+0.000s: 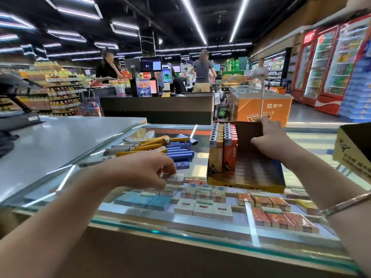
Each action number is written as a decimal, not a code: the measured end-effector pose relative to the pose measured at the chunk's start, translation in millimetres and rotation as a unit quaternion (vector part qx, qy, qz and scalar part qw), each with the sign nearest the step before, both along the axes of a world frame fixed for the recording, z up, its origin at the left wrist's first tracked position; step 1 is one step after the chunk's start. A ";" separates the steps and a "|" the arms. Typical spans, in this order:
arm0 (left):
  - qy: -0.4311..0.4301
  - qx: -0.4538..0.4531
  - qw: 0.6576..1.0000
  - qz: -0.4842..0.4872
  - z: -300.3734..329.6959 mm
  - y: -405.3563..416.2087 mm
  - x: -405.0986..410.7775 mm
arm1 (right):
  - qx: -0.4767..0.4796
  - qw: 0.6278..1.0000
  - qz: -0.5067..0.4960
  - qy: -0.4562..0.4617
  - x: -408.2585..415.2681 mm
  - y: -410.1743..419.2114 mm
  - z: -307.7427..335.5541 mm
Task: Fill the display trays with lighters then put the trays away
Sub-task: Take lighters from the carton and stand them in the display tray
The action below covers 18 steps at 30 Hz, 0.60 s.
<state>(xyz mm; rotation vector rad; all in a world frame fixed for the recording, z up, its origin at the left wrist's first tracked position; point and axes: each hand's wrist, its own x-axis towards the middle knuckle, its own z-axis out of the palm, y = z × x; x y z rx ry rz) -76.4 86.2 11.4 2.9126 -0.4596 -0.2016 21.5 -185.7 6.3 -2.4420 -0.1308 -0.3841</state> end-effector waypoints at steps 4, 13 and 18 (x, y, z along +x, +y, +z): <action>-0.127 0.025 0.991 -0.028 -15.7 -13.7 12.9 | 0.001 1.000 0.004 0.001 -0.4 -0.5 0.1; -0.288 0.078 0.954 -0.004 -33.0 -9.5 46.1 | 0.000 1.000 0.000 -0.001 6.7 -2.0 -3.1; -0.205 0.066 0.977 -0.015 -39.6 -12.1 48.0 | 0.003 1.000 -0.005 0.003 8.2 -1.4 -3.9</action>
